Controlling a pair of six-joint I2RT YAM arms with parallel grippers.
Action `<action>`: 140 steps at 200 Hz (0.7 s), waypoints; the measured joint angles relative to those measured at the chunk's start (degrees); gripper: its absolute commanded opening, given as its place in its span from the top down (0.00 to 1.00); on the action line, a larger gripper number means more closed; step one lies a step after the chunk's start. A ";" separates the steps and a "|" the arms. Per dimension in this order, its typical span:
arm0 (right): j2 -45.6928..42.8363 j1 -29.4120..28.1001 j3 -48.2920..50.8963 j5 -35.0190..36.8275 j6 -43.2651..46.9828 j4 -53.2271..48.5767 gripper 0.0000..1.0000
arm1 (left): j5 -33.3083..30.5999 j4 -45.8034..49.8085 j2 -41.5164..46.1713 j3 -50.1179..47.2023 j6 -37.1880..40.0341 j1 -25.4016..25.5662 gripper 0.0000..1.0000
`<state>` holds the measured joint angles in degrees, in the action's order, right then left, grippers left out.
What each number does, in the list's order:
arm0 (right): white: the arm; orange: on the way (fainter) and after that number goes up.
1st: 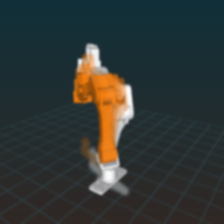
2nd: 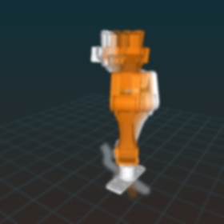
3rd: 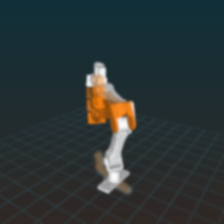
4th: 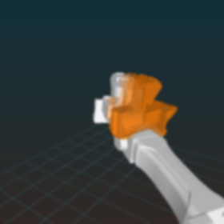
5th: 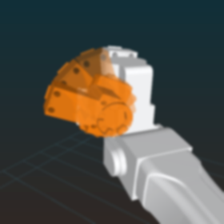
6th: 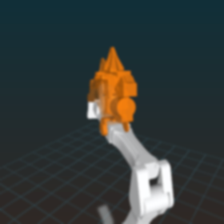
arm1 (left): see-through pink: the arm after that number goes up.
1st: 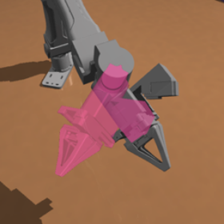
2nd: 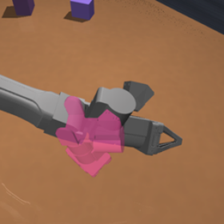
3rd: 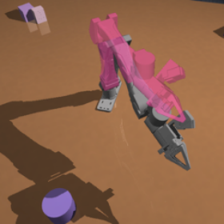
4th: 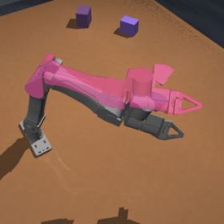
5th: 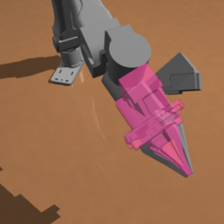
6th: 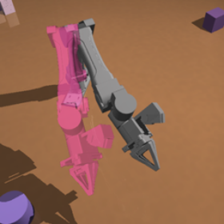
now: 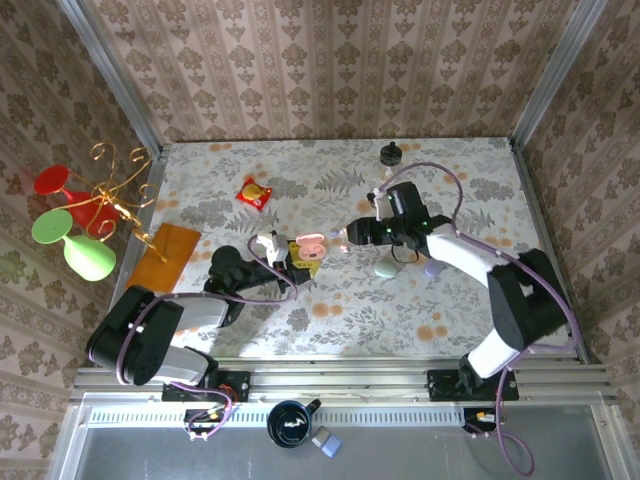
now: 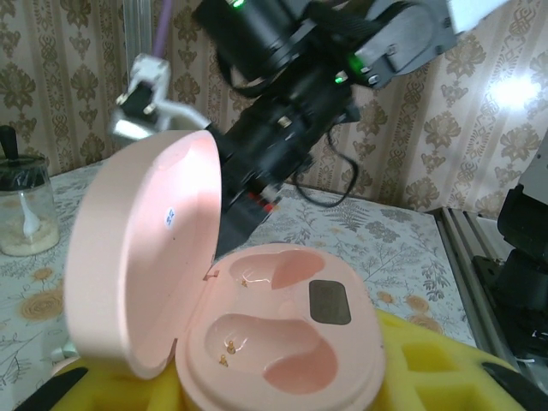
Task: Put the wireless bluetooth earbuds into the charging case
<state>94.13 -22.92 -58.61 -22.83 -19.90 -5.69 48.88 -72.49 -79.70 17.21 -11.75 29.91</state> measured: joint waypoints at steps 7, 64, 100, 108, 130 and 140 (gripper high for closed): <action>1.99 0.00 -1.64 -0.44 0.15 -0.66 0.37 | -0.11 0.02 0.17 0.00 0.00 0.00 0.68; 15.54 -0.13 -12.28 -4.59 1.68 -4.61 0.41 | -0.76 0.07 0.33 -0.74 0.02 0.02 0.68; 20.04 -0.24 -14.43 -6.69 2.36 -6.36 0.41 | -0.76 0.02 0.17 -0.74 0.26 0.04 0.68; 20.83 -0.24 -14.69 -7.23 2.69 -6.51 0.41 | -0.76 0.00 0.02 -0.74 0.31 0.09 0.68; 22.93 -0.24 -15.47 -8.37 3.74 -6.80 0.42 | -0.76 0.02 -0.68 -0.74 0.48 0.39 0.68; 23.28 -0.15 -15.91 -9.03 4.26 -7.17 0.43 | -0.74 0.04 -1.03 -0.74 0.50 0.59 0.68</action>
<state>117.40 -23.07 -74.52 -31.86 -15.64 -12.86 48.14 -72.44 -80.73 16.47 -11.25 30.50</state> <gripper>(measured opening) 0.582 0.378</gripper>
